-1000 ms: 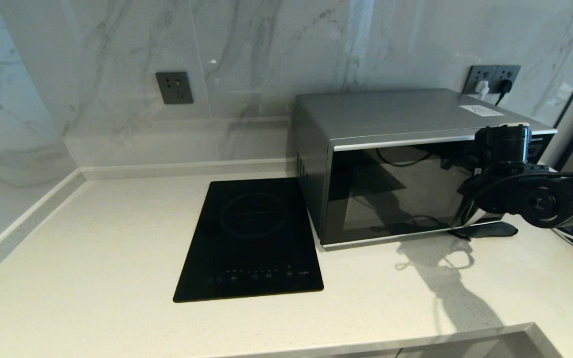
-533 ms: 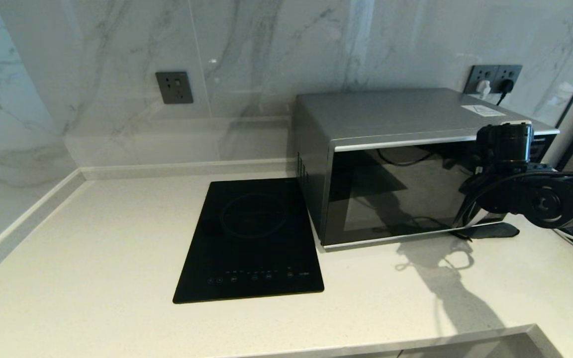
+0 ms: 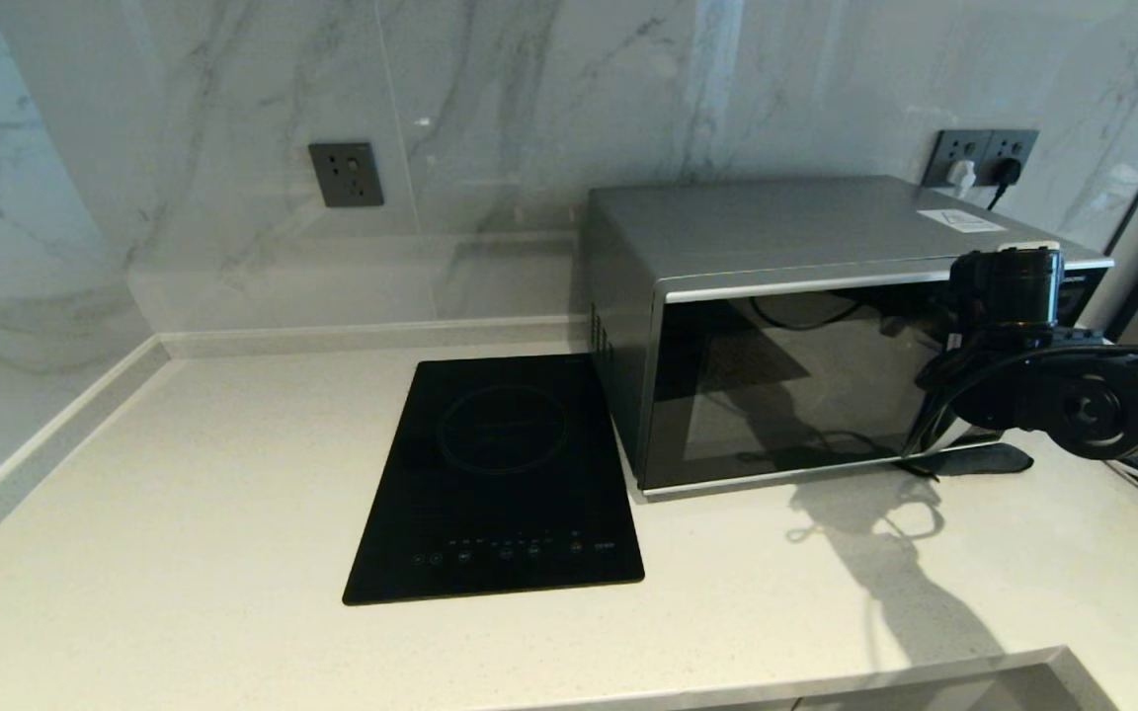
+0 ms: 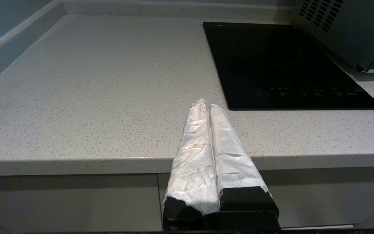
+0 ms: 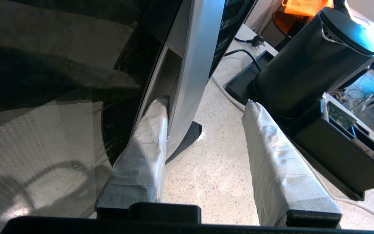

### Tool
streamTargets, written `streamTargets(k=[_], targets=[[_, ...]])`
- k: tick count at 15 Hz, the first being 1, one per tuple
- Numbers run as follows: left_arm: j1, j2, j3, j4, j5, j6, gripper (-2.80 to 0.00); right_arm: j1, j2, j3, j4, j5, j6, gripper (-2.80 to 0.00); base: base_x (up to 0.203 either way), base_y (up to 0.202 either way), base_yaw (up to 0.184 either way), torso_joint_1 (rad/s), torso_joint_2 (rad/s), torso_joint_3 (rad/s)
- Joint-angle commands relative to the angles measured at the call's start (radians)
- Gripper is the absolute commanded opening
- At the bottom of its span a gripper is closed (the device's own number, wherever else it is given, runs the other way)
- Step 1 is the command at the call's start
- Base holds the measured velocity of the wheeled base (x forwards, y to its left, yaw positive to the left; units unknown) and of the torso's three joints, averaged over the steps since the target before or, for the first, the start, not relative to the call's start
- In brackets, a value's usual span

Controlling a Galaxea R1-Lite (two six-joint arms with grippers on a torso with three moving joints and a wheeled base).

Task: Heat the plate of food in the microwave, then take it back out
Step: Open the microwave oven

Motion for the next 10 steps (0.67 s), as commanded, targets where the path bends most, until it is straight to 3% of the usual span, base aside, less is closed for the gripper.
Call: streamTargets(k=[1, 10], targets=[[0.0, 0.002, 0.0, 0.0, 0.0, -0.001, -2.8, 0.001, -0.01, 0.019, 0.0, -0.009, 0.001, -2.8, 0.0, 0.0, 0.0, 0.0, 0.0, 0.0], [0.0, 0.002, 0.0, 0.0, 0.0, -0.001, -2.8, 0.033, -0.057, 0.08, 0.0, -0.004, 0.013, -2.8, 0.0, 0.0, 0.0, 0.0, 0.0, 0.0]])
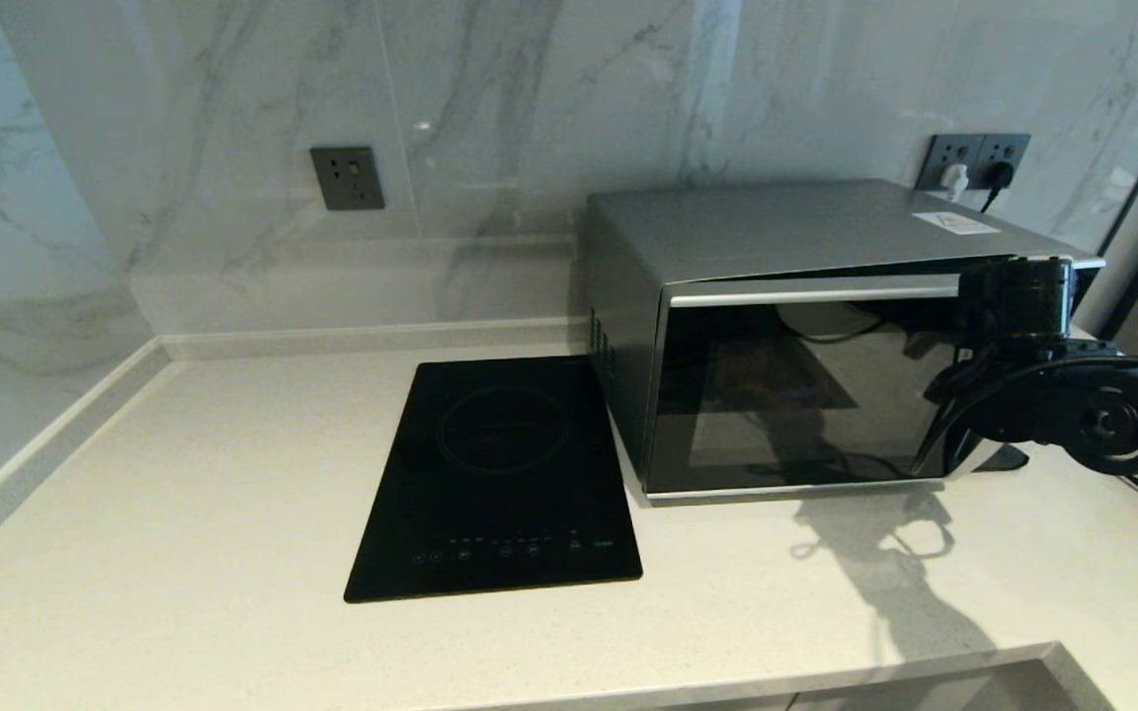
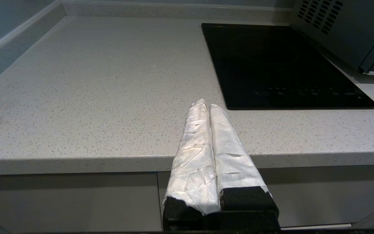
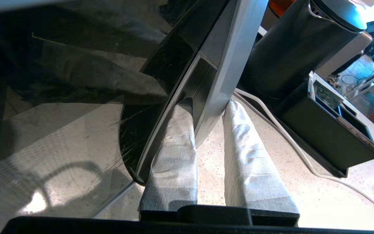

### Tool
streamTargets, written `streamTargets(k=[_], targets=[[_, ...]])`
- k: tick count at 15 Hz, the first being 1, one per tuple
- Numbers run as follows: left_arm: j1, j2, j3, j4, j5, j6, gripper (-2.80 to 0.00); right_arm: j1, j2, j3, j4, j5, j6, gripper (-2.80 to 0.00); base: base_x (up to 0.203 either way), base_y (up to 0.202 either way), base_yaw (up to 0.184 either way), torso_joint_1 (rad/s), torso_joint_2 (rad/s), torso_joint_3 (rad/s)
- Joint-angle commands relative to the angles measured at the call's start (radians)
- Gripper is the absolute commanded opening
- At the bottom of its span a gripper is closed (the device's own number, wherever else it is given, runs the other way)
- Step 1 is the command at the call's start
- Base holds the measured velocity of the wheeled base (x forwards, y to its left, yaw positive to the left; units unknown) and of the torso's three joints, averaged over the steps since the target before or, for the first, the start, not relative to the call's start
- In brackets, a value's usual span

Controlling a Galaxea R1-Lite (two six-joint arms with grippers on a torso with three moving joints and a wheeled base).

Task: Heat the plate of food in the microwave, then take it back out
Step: Open the microwave oven

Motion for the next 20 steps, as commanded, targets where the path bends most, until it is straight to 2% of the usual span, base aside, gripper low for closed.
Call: streamTargets(k=[1, 8, 9, 10, 16, 20], targets=[[0.0, 0.002, 0.0, 0.0, 0.0, -0.001, -2.8, 0.036, -0.041, 0.04, -0.004, 0.001, -0.001, -2.8, 0.0, 0.0, 0.0, 0.0, 0.0, 0.0], [0.0, 0.002, 0.0, 0.0, 0.0, -0.001, -2.8, 0.053, -0.068, 0.053, -0.005, 0.0, -0.008, -2.8, 0.0, 0.0, 0.0, 0.0, 0.0, 0.0], [0.0, 0.002, 0.0, 0.0, 0.0, -0.001, -2.8, 0.053, -0.073, 0.057, -0.004, 0.002, -0.008, -1.66, 0.0, 0.0, 0.0, 0.0, 0.0, 0.0], [0.0, 0.002, 0.0, 0.0, 0.0, -0.001, -2.8, 0.055, -0.079, 0.067, -0.005, 0.002, -0.008, 0.0, 0.0, 0.0, 0.0, 0.0, 0.0, 0.0], [0.0, 0.002, 0.0, 0.0, 0.0, 0.0, -2.8, 0.117, -0.151, 0.116, -0.004, 0.004, -0.003, 0.0, 0.0, 0.0, 0.0, 0.0, 0.0, 0.0], [0.0, 0.002, 0.0, 0.0, 0.0, -0.001, -2.8, 0.151, -0.256, 0.095, 0.029, 0.003, -0.012, 0.0, 0.0, 0.0, 0.0, 0.0, 0.0, 0.0]])
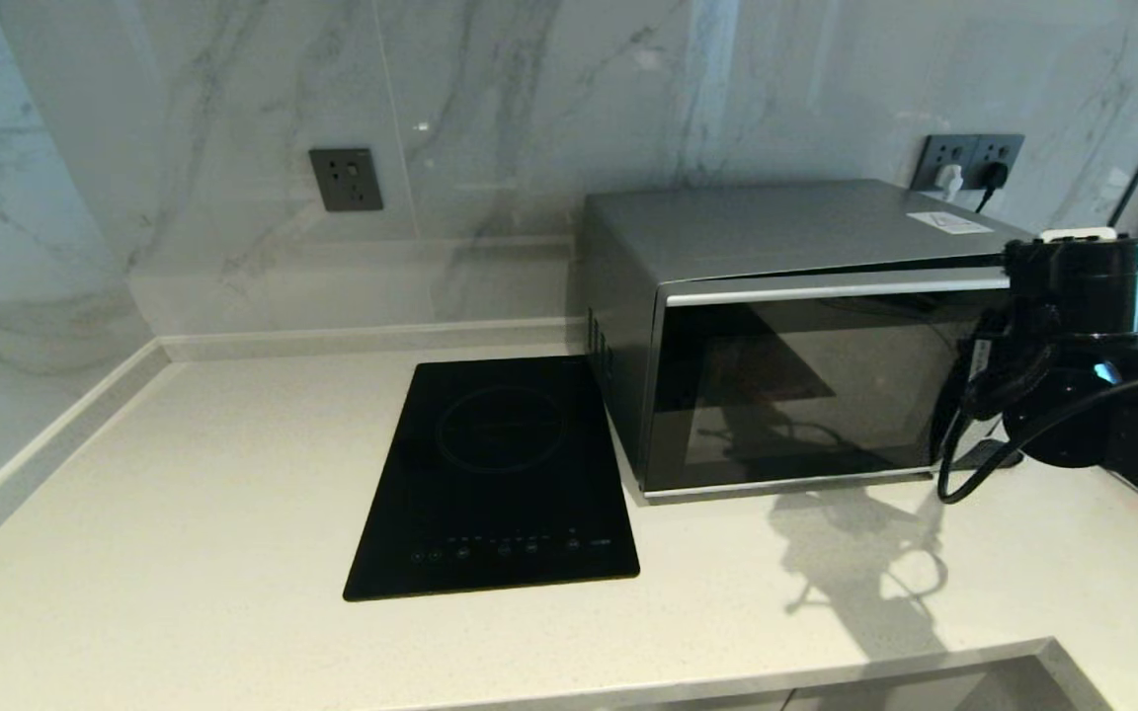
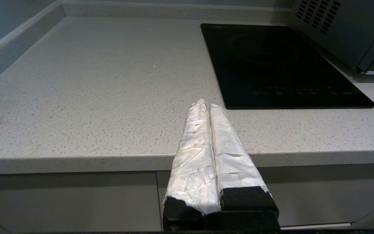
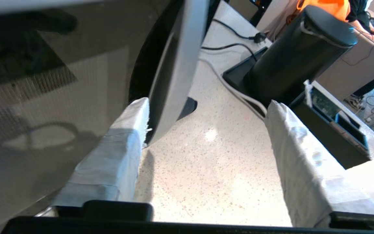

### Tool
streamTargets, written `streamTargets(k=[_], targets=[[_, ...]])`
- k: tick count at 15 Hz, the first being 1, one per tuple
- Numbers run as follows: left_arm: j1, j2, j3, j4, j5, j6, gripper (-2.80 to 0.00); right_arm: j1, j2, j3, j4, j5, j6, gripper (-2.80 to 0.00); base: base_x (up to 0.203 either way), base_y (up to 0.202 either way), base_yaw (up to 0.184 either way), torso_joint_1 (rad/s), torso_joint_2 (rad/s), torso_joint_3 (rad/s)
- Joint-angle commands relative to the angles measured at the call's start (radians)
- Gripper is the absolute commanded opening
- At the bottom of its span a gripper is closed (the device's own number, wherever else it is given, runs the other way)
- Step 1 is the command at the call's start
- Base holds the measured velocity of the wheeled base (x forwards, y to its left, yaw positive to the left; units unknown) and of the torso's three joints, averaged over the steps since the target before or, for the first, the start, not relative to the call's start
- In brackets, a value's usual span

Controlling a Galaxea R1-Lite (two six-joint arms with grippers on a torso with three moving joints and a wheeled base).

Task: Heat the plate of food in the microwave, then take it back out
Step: Open the microwave oven

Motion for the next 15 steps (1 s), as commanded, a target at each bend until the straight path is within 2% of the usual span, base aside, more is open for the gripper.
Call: streamTargets(k=[1, 5, 8, 9, 15], targets=[[0.0, 0.002, 0.0, 0.0, 0.0, -0.001, -2.8, 0.012, -0.08, -0.059, 0.044, -0.006, -0.007, 0.0, 0.0, 0.0, 0.0, 0.0, 0.0, 0.0], [0.0, 0.002, 0.0, 0.0, 0.0, -0.001, -2.8, 0.012, -0.113, -0.319, 0.22, 0.01, -0.009, 0.0, 0.0, 0.0, 0.0, 0.0, 0.0, 0.0], [0.0, 0.002, 0.0, 0.0, 0.0, -0.001, -2.8, 0.012, -0.095, -0.542, 0.405, 0.05, 0.006, 0.0, 0.0, 0.0, 0.0, 0.0, 0.0, 0.0], [0.0, 0.002, 0.0, 0.0, 0.0, -0.001, -2.8, 0.011, -0.083, -0.604, 0.477, 0.076, 0.031, -2.8, 0.0, 0.0, 0.0, 0.0, 0.0, 0.0], [0.0, 0.002, 0.0, 0.0, 0.0, -0.001, -2.8, 0.009, 0.083, -0.972, 0.961, 0.283, 0.314, -2.8, 0.0, 0.0, 0.0, 0.0, 0.0, 0.0]])
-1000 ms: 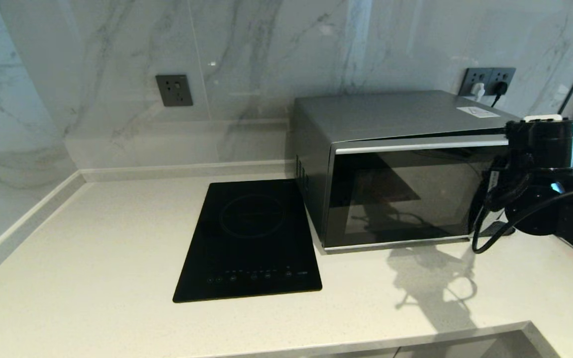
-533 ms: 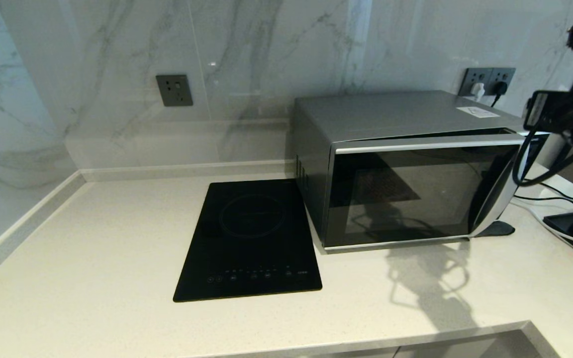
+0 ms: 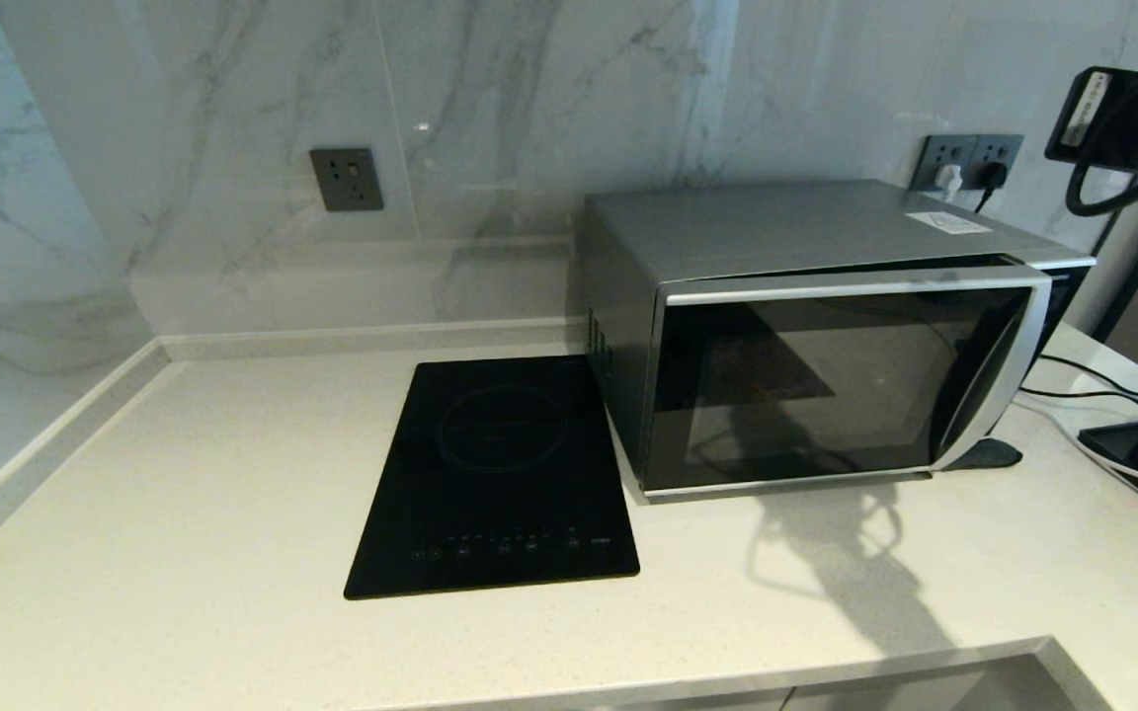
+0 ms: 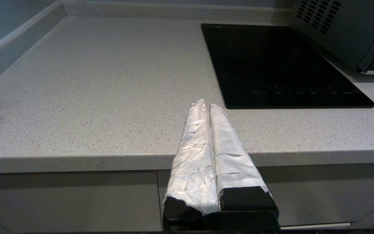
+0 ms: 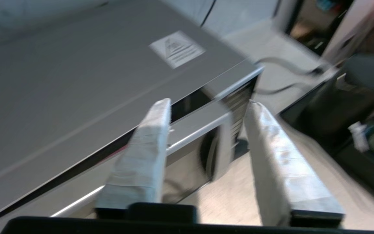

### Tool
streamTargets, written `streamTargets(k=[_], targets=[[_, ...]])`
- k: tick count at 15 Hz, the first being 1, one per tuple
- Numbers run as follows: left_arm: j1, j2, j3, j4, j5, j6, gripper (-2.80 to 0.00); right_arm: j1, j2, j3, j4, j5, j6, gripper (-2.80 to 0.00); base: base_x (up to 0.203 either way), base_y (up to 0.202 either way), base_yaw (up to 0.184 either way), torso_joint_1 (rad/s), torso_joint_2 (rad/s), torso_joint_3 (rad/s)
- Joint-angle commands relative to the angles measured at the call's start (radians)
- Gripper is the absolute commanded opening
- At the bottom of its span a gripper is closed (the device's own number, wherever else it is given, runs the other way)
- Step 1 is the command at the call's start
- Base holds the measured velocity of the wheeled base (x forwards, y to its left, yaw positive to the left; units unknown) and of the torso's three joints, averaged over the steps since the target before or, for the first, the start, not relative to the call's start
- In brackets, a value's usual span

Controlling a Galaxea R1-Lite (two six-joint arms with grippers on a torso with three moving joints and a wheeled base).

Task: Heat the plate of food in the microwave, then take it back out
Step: Open the microwave oven

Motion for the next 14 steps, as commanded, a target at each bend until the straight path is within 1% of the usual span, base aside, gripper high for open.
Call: streamTargets(k=[1, 3, 6, 9, 10, 12, 14], targets=[[0.0, 0.002, 0.0, 0.0, 0.0, -0.001, -2.8, -0.007, 0.125, -0.112, 0.161, 0.06, 0.1, -2.8, 0.0, 0.0, 0.0, 0.0, 0.0, 0.0], [0.0, 0.002, 0.0, 0.0, 0.0, -0.001, -2.8, -0.028, 0.174, -0.116, 0.173, 0.085, 0.122, -2.8, 0.0, 0.0, 0.0, 0.0, 0.0, 0.0], [0.0, 0.002, 0.0, 0.0, 0.0, -0.001, -2.8, -0.081, 0.218, -0.117, 0.155, 0.142, 0.122, -2.8, 0.0, 0.0, 0.0, 0.0, 0.0, 0.0], [0.0, 0.002, 0.0, 0.0, 0.0, -0.001, -2.8, -0.124, 0.261, -0.116, 0.06, 0.148, 0.116, -2.8, 0.0, 0.0, 0.0, 0.0, 0.0, 0.0], [0.0, 0.002, 0.0, 0.0, 0.0, -0.001, -2.8, -0.131, 0.265, -0.115, 0.051, 0.149, 0.117, -2.8, 0.0, 0.0, 0.0, 0.0, 0.0, 0.0], [0.0, 0.002, 0.0, 0.0, 0.0, -0.001, -2.8, -0.141, 0.27, -0.116, 0.031, 0.181, 0.117, -2.8, 0.0, 0.0, 0.0, 0.0, 0.0, 0.0], [0.0, 0.002, 0.0, 0.0, 0.0, -0.001, -2.8, -0.143, 0.282, -0.116, 0.024, 0.187, 0.116, -2.8, 0.0, 0.0, 0.0, 0.0, 0.0, 0.0]])
